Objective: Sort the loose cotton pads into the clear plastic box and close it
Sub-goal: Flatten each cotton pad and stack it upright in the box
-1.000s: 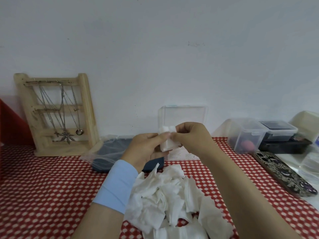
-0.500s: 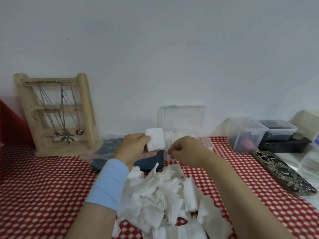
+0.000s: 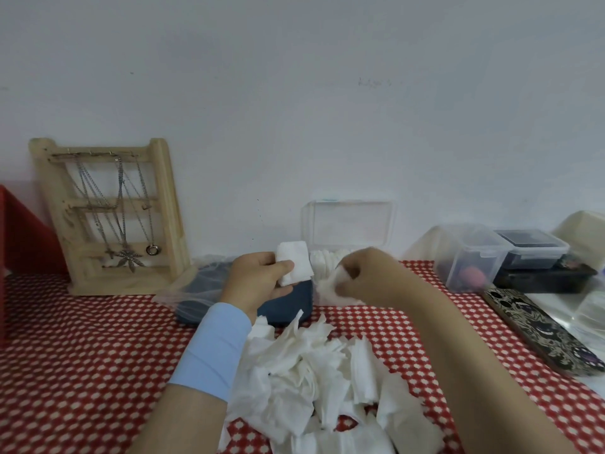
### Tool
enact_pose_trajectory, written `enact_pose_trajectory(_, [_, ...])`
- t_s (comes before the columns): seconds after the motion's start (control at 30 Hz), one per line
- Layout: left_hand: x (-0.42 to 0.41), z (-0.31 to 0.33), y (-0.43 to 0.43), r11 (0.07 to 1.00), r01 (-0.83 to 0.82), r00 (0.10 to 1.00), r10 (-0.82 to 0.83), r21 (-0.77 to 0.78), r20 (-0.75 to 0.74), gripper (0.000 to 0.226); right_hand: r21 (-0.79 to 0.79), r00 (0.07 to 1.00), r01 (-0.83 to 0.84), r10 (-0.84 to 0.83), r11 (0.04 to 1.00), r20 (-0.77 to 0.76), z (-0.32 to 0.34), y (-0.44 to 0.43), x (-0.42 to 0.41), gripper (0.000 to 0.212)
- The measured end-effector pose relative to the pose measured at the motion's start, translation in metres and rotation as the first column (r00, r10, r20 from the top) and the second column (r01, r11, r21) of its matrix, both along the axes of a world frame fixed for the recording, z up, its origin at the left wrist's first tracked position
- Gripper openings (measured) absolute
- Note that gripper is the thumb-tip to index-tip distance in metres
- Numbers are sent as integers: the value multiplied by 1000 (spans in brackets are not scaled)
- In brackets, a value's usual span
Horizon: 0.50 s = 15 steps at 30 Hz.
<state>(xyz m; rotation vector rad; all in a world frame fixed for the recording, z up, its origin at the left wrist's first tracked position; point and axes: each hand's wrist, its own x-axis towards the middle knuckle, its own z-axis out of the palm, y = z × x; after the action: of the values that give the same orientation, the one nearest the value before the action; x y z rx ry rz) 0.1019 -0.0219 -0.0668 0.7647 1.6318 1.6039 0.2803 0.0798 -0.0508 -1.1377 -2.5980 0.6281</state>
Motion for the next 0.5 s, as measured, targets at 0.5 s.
enact_pose_trajectory(0.5, [23,3,4,984,167,972,-176,68,154,26,-219,914,28,-114,975,-389,21,-15,-5,9])
